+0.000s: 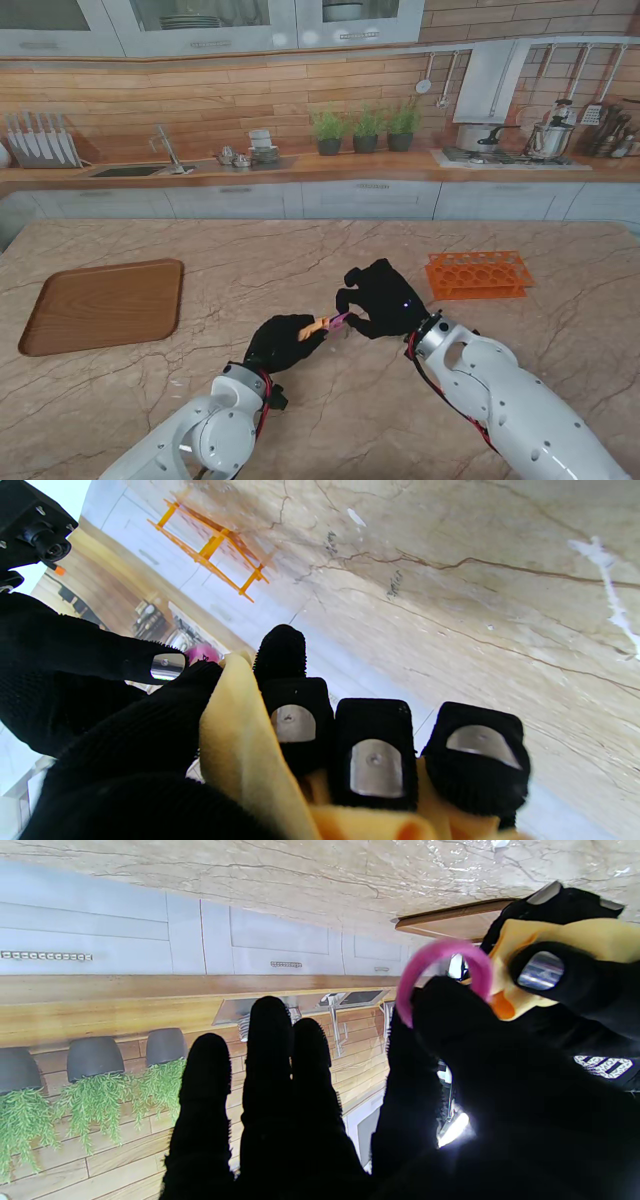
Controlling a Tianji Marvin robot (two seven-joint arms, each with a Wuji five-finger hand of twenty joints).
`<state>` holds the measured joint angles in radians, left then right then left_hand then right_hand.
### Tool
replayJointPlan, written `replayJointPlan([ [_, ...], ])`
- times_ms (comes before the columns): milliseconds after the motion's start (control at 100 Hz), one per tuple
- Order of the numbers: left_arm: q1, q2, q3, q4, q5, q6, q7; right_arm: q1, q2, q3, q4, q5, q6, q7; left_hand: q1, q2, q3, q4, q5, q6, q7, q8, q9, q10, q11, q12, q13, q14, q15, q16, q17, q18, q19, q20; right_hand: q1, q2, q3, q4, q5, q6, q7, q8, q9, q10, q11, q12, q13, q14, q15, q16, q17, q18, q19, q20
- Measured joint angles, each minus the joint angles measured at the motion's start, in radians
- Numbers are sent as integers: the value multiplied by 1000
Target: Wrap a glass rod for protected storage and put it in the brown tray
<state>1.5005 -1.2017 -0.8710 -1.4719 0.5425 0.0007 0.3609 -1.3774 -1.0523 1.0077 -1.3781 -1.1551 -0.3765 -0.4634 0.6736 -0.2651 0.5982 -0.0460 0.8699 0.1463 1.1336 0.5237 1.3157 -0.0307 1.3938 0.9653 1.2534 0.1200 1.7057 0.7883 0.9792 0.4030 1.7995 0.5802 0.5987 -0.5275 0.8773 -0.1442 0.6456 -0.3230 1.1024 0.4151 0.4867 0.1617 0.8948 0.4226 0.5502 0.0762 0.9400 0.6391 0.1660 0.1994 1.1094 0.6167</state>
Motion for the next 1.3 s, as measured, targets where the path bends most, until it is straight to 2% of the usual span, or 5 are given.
replayJointPlan([
  [380, 6, 4, -4, -9, -4, -17, -18, -2, -2, 9, -1, 23, -3, 15, -2, 0, 16, 0, 0, 0, 0, 3, 0, 0, 9, -1, 0, 0, 0, 0, 0, 0, 0, 0, 0, -1, -21, 0, 2, 0, -25, -18, 12, 0, 0, 0, 0, 0, 0, 0, 0, 0, 0, -12],
  [450, 6, 4, -4, -10, -4, -17, -20, -4, -3, 14, -1, 23, -6, 11, -2, 0, 22, 0, 0, 0, 0, 3, 0, 0, 9, -1, 0, 0, 0, 0, 0, 0, 0, 0, 1, 29, -32, 0, 0, 0, -29, -18, 12, 0, 0, 0, 0, 0, 0, 0, 0, 0, 0, -12],
  [700, 6, 6, -3, -11, -8, -25, -30, -15, -6, 38, -10, 24, -14, -1, -2, -1, 22, 0, 0, 0, 0, 4, 0, 0, 9, -1, 0, 0, 0, 0, 1, 0, 0, 0, 1, 30, -40, 0, -1, -2, -29, -20, 12, 0, -1, 0, 0, 0, 0, 0, 0, 0, 0, -12],
  [1300, 6, 8, -1, -12, -18, -34, -42, 22, -15, 1, 6, 118, -42, 92, -3, -2, 22, 0, 1, 0, 0, 4, 0, 0, 16, -2, 0, 0, 3, 0, 1, 0, 0, 0, 2, 40, -33, 14, -1, -6, -41, -20, 23, -1, -2, 0, 0, 0, 0, -1, -1, 0, 0, -12],
])
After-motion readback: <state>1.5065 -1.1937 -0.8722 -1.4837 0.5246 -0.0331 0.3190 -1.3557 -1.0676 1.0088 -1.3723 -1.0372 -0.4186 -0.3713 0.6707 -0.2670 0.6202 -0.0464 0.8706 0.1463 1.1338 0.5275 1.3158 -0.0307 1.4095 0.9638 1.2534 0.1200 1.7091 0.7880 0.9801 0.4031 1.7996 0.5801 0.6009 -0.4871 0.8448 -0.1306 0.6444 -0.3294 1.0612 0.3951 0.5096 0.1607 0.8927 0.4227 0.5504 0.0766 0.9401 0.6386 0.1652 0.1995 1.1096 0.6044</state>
